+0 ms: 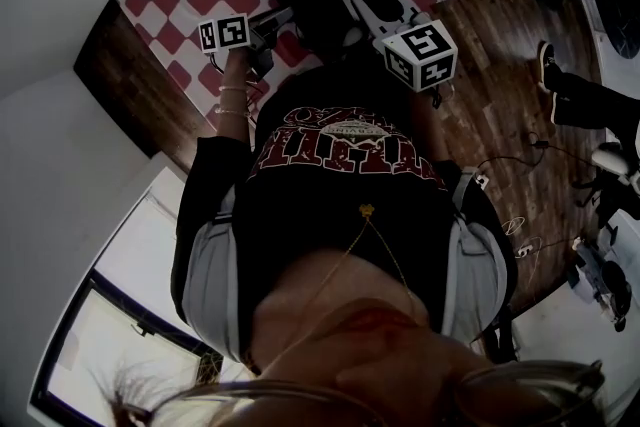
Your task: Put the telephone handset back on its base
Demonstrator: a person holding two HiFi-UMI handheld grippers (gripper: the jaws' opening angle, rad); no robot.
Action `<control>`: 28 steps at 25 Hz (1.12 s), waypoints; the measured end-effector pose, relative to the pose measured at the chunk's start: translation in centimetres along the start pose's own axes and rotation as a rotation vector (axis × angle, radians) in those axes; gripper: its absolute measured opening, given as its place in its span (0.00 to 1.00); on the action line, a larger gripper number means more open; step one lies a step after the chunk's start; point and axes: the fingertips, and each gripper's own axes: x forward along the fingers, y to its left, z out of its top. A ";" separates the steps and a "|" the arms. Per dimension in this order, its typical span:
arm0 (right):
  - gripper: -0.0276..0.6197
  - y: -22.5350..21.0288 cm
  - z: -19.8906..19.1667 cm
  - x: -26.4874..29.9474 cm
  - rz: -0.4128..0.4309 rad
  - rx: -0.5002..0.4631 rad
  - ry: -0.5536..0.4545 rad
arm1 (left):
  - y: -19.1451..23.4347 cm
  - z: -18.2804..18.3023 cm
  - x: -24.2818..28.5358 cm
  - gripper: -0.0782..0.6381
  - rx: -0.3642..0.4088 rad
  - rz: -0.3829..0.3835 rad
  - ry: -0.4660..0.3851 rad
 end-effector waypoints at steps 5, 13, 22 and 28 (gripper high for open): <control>0.07 0.2 0.0 -0.2 0.007 -0.009 0.006 | 0.1 -0.3 -0.5 0.22 -0.006 0.037 -0.003; 0.07 0.7 -0.5 -0.3 0.027 -0.021 0.017 | -0.2 -1.0 -1.7 0.22 0.069 0.113 0.001; 0.07 1.2 -1.5 -0.4 0.047 -0.029 0.037 | -1.3 -2.7 -2.0 0.18 0.233 0.217 0.046; 0.07 1.8 -1.9 -0.2 0.060 -0.038 0.045 | -1.7 -3.5 -2.0 0.14 0.273 0.242 0.023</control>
